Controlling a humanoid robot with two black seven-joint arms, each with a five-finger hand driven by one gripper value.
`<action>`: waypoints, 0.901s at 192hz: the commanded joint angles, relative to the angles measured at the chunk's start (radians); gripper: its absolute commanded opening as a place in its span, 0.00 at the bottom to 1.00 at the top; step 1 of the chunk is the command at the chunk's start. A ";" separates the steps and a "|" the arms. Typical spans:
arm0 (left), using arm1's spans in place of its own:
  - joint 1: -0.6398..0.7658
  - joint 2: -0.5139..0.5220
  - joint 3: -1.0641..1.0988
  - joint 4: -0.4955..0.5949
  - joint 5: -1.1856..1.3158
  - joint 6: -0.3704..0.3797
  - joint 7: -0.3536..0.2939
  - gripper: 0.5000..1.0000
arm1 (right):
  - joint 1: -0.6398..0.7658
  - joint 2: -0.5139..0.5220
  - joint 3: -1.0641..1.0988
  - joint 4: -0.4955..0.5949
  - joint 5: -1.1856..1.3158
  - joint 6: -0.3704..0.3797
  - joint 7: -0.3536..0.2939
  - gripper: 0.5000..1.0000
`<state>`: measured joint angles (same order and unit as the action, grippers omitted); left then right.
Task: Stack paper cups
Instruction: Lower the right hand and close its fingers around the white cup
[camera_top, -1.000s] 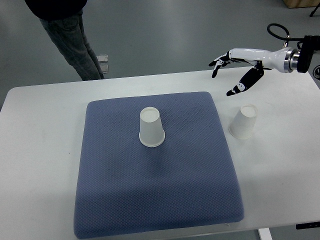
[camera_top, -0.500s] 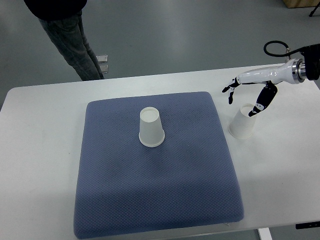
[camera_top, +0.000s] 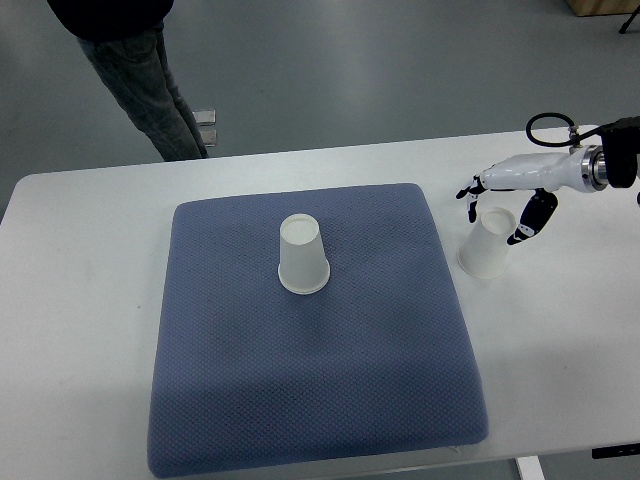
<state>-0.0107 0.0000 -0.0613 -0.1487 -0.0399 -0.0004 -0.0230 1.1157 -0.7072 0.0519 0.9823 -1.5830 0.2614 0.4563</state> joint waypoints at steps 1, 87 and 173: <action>0.000 0.000 0.000 0.000 0.000 -0.001 0.000 1.00 | -0.016 0.005 -0.001 -0.002 -0.015 -0.018 -0.001 0.80; 0.000 0.000 0.000 0.000 0.000 0.000 0.000 1.00 | -0.073 0.068 -0.004 -0.053 -0.049 -0.105 -0.007 0.78; 0.000 0.000 0.000 0.000 0.000 0.000 0.000 1.00 | -0.100 0.098 -0.006 -0.114 -0.068 -0.157 -0.005 0.76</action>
<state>-0.0107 0.0000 -0.0613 -0.1485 -0.0399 0.0001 -0.0230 1.0252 -0.6119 0.0475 0.8744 -1.6498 0.1146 0.4494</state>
